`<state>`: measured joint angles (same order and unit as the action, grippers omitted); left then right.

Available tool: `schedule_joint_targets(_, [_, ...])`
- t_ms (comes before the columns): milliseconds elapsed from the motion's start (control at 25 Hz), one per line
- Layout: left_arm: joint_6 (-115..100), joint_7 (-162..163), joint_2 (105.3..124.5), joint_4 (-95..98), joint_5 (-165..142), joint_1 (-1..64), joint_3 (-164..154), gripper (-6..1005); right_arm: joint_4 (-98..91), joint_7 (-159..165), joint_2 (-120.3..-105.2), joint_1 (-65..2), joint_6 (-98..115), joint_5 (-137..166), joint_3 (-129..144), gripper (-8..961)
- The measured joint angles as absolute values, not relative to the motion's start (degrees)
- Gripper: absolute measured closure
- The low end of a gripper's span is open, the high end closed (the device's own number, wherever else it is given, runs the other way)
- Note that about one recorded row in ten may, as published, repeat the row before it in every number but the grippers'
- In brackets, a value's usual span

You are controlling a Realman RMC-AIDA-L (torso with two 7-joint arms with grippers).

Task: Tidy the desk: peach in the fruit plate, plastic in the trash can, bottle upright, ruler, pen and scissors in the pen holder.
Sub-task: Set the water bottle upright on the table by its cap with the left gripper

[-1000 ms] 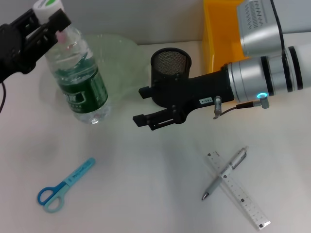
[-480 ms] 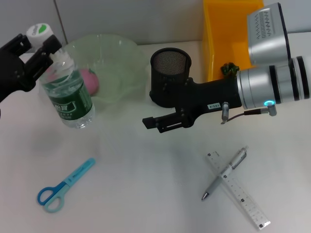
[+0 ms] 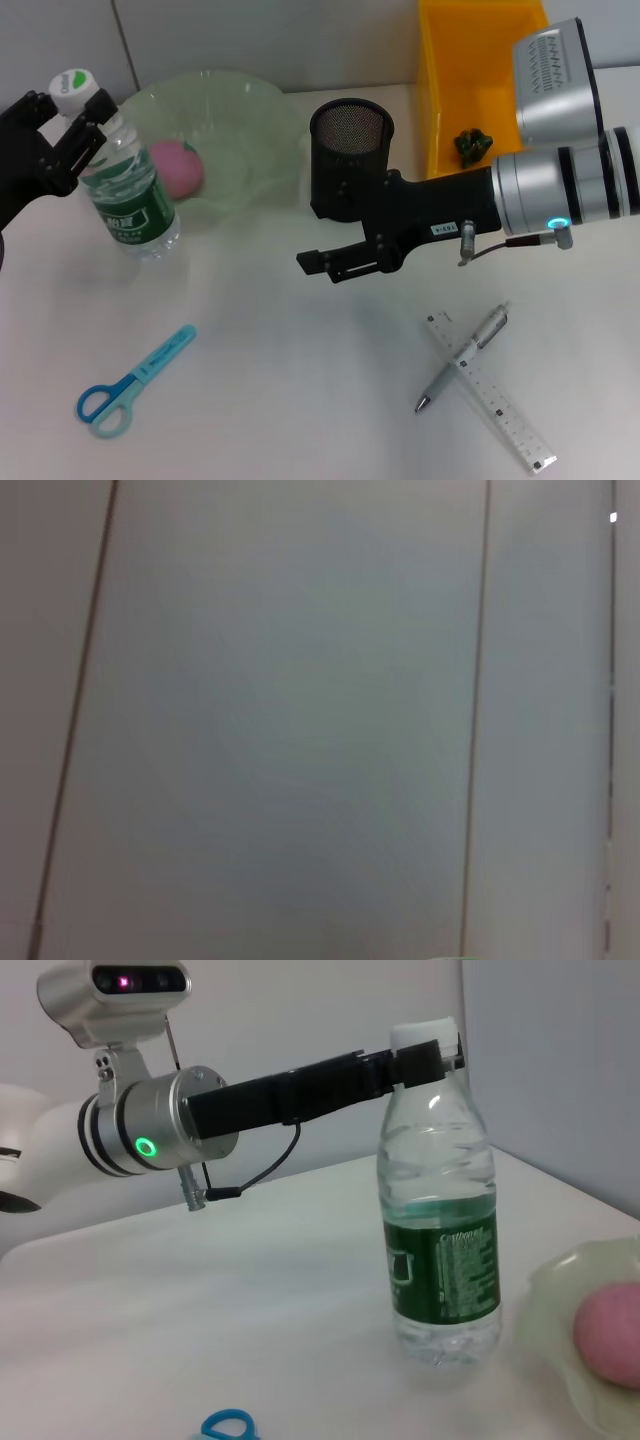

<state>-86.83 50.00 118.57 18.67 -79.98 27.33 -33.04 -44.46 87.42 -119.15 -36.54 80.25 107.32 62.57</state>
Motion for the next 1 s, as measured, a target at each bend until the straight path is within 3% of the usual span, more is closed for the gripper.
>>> schedule_joint_targets(1000, [-78.56, 43.5, 118.66, 15.64, -79.53, 27.27, -33.09, 558, -43.59, 87.1, -119.12, -36.54, 79.57, 107.63, 62.58, 180])
